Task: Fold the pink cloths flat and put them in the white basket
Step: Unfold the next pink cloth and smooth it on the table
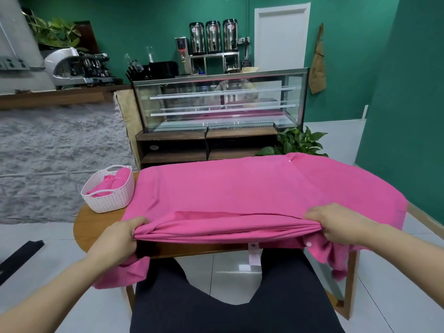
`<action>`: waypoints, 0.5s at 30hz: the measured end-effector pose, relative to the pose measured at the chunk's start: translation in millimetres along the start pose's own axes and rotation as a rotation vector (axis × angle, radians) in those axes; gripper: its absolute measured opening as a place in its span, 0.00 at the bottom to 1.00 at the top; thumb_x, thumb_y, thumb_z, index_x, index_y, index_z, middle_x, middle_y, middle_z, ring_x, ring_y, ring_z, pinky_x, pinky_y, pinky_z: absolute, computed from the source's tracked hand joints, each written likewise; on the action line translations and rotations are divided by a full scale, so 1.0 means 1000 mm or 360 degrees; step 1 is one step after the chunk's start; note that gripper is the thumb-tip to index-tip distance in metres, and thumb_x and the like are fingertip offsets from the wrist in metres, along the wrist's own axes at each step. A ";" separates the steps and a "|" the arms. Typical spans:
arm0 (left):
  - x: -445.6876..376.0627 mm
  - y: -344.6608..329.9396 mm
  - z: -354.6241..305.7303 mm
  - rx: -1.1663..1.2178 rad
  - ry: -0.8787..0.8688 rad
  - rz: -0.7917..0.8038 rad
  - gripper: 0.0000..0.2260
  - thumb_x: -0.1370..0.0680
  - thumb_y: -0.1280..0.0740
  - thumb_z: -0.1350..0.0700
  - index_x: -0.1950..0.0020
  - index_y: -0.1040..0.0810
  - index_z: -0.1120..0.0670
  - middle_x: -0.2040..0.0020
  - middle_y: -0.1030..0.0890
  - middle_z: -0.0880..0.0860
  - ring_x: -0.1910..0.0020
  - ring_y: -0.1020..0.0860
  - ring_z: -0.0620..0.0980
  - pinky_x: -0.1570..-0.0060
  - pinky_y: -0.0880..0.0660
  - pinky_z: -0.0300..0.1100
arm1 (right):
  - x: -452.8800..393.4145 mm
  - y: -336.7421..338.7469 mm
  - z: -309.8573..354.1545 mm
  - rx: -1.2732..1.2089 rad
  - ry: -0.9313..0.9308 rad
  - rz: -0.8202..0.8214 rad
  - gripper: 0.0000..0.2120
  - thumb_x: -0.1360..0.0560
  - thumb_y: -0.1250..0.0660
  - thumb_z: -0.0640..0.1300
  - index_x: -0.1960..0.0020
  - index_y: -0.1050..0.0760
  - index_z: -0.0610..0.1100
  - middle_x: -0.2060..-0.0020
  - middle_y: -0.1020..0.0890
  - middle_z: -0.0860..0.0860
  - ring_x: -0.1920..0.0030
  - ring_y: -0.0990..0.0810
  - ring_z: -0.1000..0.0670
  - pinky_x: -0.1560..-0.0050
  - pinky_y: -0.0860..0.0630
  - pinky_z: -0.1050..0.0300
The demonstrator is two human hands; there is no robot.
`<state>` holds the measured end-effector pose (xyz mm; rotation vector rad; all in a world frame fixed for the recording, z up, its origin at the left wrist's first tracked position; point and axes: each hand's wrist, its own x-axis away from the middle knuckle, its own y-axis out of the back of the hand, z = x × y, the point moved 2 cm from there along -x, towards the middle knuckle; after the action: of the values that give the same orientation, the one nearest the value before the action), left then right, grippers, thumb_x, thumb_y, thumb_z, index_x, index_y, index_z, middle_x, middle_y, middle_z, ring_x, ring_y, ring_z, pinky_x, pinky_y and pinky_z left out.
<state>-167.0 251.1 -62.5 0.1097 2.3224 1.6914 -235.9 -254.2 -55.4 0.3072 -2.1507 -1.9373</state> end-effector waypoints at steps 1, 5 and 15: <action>0.002 0.000 0.000 -0.0029 0.0005 0.0032 0.22 0.32 0.34 0.66 0.55 0.26 0.36 0.63 0.18 0.45 0.62 0.20 0.49 0.63 0.25 0.43 | -0.001 0.002 -0.001 0.0041 -0.0039 0.0015 0.23 0.33 0.40 0.36 0.41 0.24 0.49 0.43 0.20 0.54 0.44 0.21 0.47 0.47 0.27 0.54; 0.013 0.009 -0.006 -0.0298 -0.0109 0.0033 0.20 0.32 0.36 0.55 0.43 0.24 0.37 0.54 0.16 0.46 0.55 0.19 0.53 0.59 0.24 0.44 | 0.010 0.007 -0.002 0.0069 -0.0048 -0.0141 0.25 0.29 0.44 0.53 0.33 0.29 0.56 0.40 0.21 0.58 0.46 0.21 0.51 0.49 0.28 0.58; 0.003 -0.006 -0.002 -0.0709 -0.0395 0.0074 0.19 0.34 0.26 0.55 0.45 0.19 0.44 0.39 0.23 0.45 0.49 0.20 0.50 0.59 0.20 0.47 | 0.009 0.003 0.001 0.0269 0.0104 -0.0136 0.04 0.31 0.38 0.49 0.58 0.25 0.54 0.51 0.26 0.57 0.59 0.26 0.54 0.61 0.28 0.58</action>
<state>-169.6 248.0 -68.1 0.2689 1.7380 2.0413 -245.0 -255.8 -52.7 0.4927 -2.2976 -1.7641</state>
